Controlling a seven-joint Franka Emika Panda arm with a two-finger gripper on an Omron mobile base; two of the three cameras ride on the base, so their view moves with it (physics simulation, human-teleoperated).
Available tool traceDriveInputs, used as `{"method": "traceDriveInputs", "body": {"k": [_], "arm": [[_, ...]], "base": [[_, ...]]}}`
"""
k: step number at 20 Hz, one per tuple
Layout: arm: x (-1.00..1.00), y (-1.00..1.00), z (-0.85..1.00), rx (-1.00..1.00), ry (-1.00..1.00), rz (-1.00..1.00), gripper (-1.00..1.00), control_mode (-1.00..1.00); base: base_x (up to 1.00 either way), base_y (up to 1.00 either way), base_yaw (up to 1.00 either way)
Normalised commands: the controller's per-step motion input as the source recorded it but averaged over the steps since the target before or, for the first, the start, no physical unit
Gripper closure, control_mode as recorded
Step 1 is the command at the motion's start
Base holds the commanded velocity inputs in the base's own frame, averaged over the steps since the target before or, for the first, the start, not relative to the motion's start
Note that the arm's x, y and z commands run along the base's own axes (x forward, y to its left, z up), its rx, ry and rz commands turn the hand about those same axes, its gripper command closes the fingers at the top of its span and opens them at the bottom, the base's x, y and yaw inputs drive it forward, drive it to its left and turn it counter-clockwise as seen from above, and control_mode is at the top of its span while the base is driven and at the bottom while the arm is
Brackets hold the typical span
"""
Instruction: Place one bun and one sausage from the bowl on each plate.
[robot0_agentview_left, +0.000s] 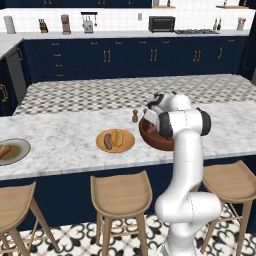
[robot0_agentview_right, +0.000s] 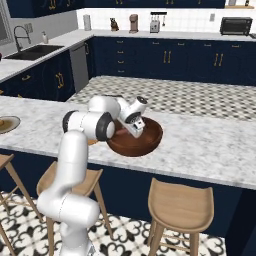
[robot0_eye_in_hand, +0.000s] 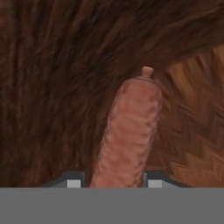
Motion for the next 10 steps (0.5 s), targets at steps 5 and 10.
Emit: {"method": "traceDriveInputs", "body": {"k": [5, 10], "arm": [[-0.30, -0.23, 0.42, -0.06, 0.01, -0.02, 1.00, -1.00], [-0.51, 0.12, 0.80, -0.16, -0.06, 0.00, 1.00, -1.00]], "base": [[0.00, 0.00, 0.00], [0.00, 0.00, 0.00]]}}
